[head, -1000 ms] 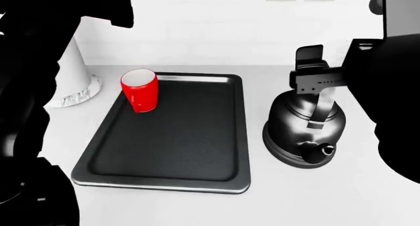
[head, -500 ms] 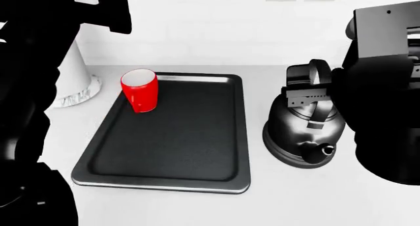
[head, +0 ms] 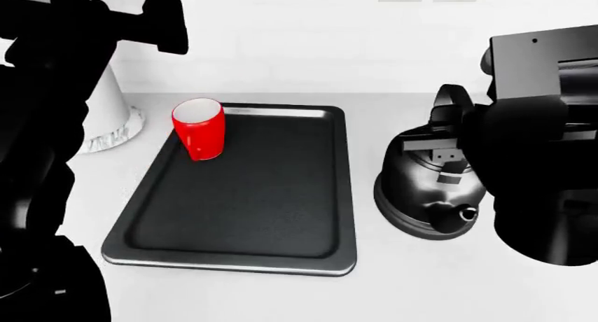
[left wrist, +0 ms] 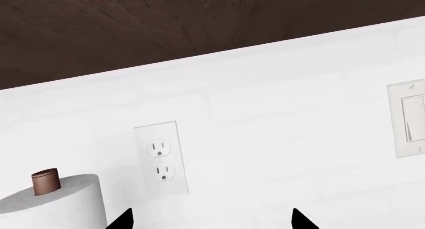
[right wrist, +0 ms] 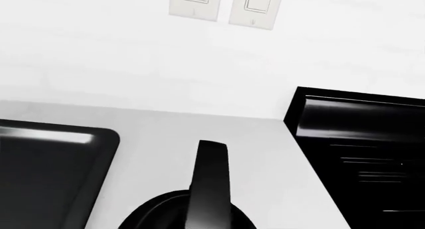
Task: Pick the kettle from the counter and place it on the tray. Then pick the mug from the cabinet and place it on the tray. Then close the cabinet doors.
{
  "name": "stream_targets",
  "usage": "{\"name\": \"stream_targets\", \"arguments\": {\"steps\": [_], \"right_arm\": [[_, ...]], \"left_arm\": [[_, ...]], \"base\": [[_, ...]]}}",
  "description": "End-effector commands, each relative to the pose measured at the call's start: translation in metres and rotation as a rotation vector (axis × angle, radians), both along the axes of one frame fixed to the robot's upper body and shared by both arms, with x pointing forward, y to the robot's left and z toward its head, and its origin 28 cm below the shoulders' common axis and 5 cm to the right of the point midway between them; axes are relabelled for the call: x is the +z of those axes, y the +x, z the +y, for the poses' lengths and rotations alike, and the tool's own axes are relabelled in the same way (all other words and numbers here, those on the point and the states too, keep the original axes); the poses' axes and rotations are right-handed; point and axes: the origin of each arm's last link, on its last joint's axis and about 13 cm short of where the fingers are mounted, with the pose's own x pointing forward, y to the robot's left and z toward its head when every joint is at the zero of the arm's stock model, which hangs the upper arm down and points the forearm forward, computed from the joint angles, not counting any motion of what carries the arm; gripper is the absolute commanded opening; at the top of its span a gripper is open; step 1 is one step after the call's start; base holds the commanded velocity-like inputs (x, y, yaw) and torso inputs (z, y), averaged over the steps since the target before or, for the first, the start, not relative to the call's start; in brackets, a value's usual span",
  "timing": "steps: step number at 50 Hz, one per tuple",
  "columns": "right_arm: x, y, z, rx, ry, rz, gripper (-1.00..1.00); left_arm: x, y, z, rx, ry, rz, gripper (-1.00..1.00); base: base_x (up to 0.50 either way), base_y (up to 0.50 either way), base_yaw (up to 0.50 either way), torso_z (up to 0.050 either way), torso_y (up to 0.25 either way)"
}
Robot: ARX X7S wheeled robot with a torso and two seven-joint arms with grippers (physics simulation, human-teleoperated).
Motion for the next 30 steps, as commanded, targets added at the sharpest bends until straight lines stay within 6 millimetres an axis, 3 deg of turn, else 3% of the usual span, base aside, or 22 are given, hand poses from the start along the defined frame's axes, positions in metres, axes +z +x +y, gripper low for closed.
{"name": "stream_targets", "arguments": {"steps": [1, 11, 30], "right_arm": [[-0.001, 0.000, -0.001, -0.009, 0.000, -0.003, -1.00], [0.009, -0.002, -0.001, -0.018, -0.005, -0.035, -1.00], [0.054, -0.009, 0.007, -0.025, -0.051, -0.140, -1.00]], "left_arm": [[-0.001, 0.000, 0.000, 0.001, -0.004, 0.005, 1.00], [-0.005, 0.002, 0.001, 0.001, -0.004, 0.016, 1.00], [-0.004, 0.001, 0.003, 0.003, -0.011, 0.013, 1.00]], "base": [[0.00, 0.00, 0.00, 0.000, 0.000], [0.00, 0.00, 0.00, 0.000, 0.000], [0.00, 0.00, 0.00, 0.001, 0.001]]}}
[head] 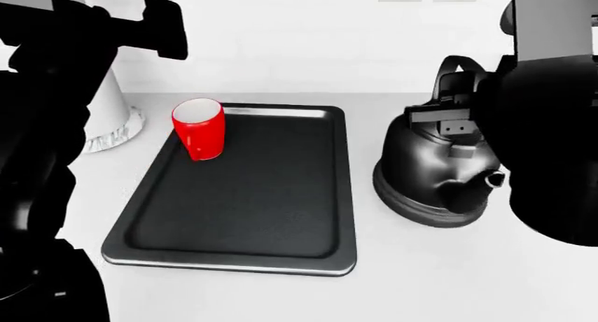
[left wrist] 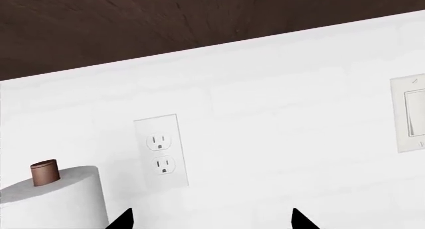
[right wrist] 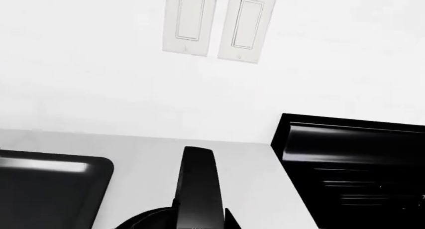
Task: Pick the kettle from the counter and place it on the tray. Then pick the mug from the cabinet and place it on the tray. Then close the cabinet doors.
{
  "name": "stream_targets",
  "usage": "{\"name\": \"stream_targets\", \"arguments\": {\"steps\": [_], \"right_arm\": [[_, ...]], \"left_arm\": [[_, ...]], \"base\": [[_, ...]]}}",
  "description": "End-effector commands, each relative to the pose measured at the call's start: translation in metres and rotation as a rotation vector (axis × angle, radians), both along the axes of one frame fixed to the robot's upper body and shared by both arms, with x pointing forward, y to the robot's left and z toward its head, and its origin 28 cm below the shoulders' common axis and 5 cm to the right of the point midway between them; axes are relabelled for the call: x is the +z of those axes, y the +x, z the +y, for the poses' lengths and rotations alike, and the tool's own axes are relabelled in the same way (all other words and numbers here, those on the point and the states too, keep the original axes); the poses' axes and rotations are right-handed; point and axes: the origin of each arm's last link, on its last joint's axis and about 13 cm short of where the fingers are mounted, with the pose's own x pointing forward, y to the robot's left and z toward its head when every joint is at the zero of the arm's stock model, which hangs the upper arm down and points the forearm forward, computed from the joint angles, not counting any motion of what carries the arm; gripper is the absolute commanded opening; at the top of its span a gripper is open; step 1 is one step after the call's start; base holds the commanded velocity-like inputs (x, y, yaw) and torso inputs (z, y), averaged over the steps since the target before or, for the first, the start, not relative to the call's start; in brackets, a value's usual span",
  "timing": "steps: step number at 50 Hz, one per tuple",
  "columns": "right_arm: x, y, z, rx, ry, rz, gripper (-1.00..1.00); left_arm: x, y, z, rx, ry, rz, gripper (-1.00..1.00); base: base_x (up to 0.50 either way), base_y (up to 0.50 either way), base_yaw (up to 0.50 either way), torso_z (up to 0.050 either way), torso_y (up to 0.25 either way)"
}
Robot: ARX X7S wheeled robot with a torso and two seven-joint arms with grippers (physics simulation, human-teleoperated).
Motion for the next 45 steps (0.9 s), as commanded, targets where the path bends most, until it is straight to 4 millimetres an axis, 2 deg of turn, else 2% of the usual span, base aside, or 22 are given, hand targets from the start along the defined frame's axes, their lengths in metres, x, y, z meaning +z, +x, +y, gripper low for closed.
{"name": "stream_targets", "arguments": {"steps": [1, 10, 20, 35, 45], "right_arm": [[0.028, -0.005, 0.005, -0.003, -0.031, -0.076, -1.00], [0.043, -0.005, 0.020, 0.037, -0.063, -0.099, -1.00], [0.048, 0.001, 0.037, 0.086, -0.091, -0.101, -1.00], [0.044, 0.025, 0.067, 0.172, -0.094, -0.089, -1.00], [0.030, 0.040, 0.084, 0.237, -0.064, -0.065, -1.00]], "left_arm": [[0.002, -0.001, 0.001, 0.002, -0.004, -0.004, 1.00], [0.004, -0.003, 0.004, 0.005, -0.009, -0.010, 1.00], [0.003, -0.002, 0.008, 0.012, -0.019, -0.009, 1.00], [-0.002, -0.003, 0.019, 0.034, -0.036, -0.009, 1.00], [-0.007, -0.001, 0.023, 0.042, -0.047, -0.004, 1.00]], "base": [[0.00, 0.00, 0.00, 0.000, 0.000], [0.00, 0.00, 0.00, 0.000, 0.001], [0.00, 0.00, 0.00, 0.000, 0.000], [0.00, 0.00, 0.00, 0.001, 0.001], [0.00, 0.00, 0.00, 0.000, 0.001]]}}
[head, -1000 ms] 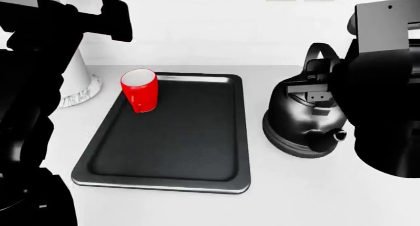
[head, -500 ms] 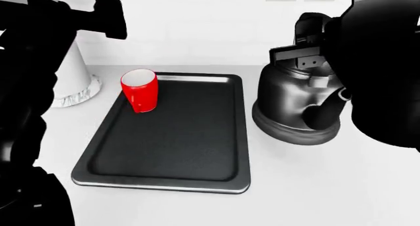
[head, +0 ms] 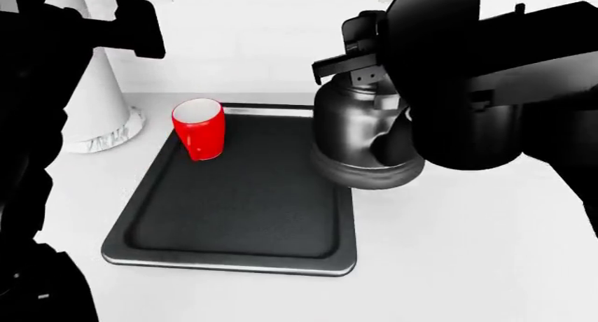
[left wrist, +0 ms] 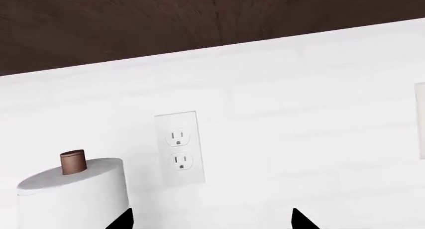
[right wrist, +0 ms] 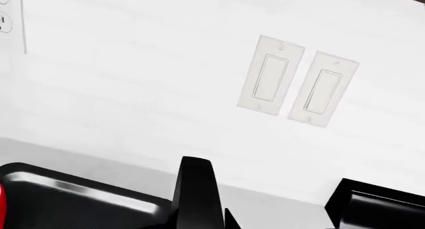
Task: Pick the kettle from the counter and place it on the tray. Then pick the mug from the cabinet and place it on the tray. Then close the cabinet doors.
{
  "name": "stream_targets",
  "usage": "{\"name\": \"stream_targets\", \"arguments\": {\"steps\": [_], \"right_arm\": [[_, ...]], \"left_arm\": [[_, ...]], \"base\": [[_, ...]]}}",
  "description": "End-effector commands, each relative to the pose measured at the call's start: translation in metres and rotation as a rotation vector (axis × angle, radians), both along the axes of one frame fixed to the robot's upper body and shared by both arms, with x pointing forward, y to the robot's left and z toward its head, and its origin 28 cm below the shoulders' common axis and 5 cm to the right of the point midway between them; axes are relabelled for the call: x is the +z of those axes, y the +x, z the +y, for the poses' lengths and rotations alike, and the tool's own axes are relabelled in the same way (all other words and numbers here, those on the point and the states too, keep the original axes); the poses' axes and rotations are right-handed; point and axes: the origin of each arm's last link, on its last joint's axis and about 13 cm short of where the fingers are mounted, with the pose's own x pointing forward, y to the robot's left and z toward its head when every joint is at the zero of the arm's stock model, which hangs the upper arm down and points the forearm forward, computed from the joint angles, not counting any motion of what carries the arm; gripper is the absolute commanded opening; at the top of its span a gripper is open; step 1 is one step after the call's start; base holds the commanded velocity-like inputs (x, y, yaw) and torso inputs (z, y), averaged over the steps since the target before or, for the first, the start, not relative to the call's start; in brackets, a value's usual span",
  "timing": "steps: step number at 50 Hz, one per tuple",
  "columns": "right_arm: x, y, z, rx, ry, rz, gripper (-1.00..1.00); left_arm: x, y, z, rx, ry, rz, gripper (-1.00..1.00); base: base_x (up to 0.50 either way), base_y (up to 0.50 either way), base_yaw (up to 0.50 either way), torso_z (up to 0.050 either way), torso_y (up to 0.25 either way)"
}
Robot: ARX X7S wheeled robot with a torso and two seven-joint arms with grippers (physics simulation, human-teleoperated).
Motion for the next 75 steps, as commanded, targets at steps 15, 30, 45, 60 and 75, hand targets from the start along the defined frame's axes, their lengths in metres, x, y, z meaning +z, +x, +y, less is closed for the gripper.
{"name": "stream_targets", "arguments": {"steps": [15, 30, 45, 60, 75], "right_arm": [[-0.029, 0.035, 0.044, 0.095, 0.014, 0.026, -1.00], [-0.026, 0.037, 0.057, 0.125, 0.021, 0.017, -1.00], [-0.022, 0.030, 0.065, 0.174, 0.055, 0.003, -1.00], [-0.030, 0.023, 0.078, 0.241, 0.079, 0.028, -1.00], [-0.041, 0.022, 0.083, 0.272, 0.086, 0.060, -1.00]], "left_arm": [[-0.013, 0.007, 0.010, 0.018, -0.009, 0.021, 1.00], [-0.016, 0.008, 0.012, 0.029, -0.013, 0.028, 1.00], [-0.018, 0.009, 0.012, 0.035, -0.010, 0.033, 1.00], [-0.020, 0.009, 0.013, 0.037, -0.011, 0.037, 1.00], [-0.022, 0.009, 0.014, 0.039, -0.013, 0.042, 1.00]], "base": [[0.00, 0.00, 0.00, 0.000, 0.001], [0.00, 0.00, 0.00, 0.001, 0.001], [0.00, 0.00, 0.00, 0.000, 0.001], [0.00, 0.00, 0.00, 0.001, 0.001], [0.00, 0.00, 0.00, 0.000, 0.001]]}}
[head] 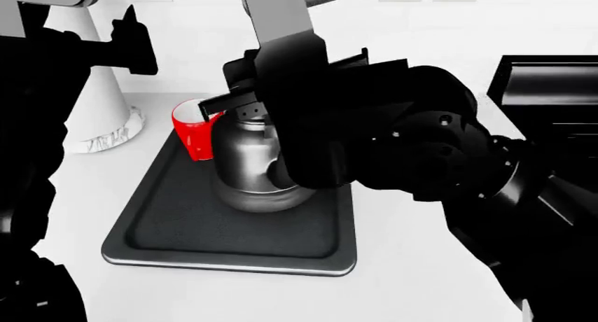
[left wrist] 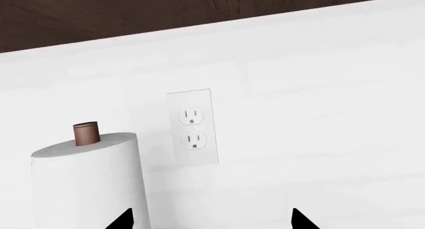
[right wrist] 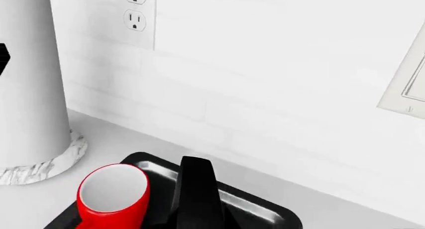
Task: Pick the kettle from the counter and place it on the tray. Then pick the mug from the cabinet and place it on the tray. Then close the cabinet doors.
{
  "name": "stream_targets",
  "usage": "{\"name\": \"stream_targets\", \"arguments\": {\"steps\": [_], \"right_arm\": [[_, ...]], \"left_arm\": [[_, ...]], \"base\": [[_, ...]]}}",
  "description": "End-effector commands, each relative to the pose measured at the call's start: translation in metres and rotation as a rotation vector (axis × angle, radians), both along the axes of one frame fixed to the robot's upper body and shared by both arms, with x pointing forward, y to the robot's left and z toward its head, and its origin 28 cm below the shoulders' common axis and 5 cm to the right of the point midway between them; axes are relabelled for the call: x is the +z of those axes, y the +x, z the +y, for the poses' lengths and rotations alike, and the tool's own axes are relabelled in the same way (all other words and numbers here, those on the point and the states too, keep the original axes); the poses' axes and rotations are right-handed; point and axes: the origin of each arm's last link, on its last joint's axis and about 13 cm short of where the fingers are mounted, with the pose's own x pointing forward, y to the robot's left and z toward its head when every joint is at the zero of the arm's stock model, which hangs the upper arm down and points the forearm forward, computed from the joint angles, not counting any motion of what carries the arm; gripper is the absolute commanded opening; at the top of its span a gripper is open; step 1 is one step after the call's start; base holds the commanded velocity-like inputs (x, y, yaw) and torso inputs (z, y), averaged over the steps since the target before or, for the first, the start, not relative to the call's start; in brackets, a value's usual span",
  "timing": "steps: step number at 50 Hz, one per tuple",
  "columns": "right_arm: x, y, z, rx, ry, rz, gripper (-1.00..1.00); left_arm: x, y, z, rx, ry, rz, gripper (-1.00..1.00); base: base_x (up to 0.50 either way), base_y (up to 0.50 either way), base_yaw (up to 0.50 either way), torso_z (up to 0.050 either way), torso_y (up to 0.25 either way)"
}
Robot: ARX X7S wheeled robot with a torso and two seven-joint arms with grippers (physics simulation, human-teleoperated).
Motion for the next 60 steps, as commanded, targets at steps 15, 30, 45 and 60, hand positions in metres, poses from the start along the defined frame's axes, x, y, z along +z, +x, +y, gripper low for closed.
{"name": "stream_targets", "arguments": {"steps": [15, 30, 45, 60], "right_arm": [[-0.012, 0.005, 0.003, 0.007, 0.003, 0.013, -1.00], [-0.014, 0.006, 0.002, 0.018, 0.011, 0.024, 1.00], [-0.009, 0.005, 0.000, 0.020, 0.022, 0.013, 1.00], [0.011, -0.004, -0.006, 0.018, 0.059, -0.046, 1.00]], "left_arm": [[-0.005, 0.002, 0.002, 0.004, -0.006, 0.013, 1.00], [-0.007, 0.003, 0.002, 0.006, -0.008, 0.017, 1.00], [-0.009, 0.003, 0.003, 0.010, -0.012, 0.022, 1.00], [-0.007, 0.003, 0.004, 0.009, -0.016, 0.017, 1.00]], "base": [[0.00, 0.00, 0.00, 0.000, 0.001], [0.00, 0.00, 0.00, 0.001, 0.000], [0.00, 0.00, 0.00, 0.000, 0.000], [0.00, 0.00, 0.00, 0.000, 0.000]]}}
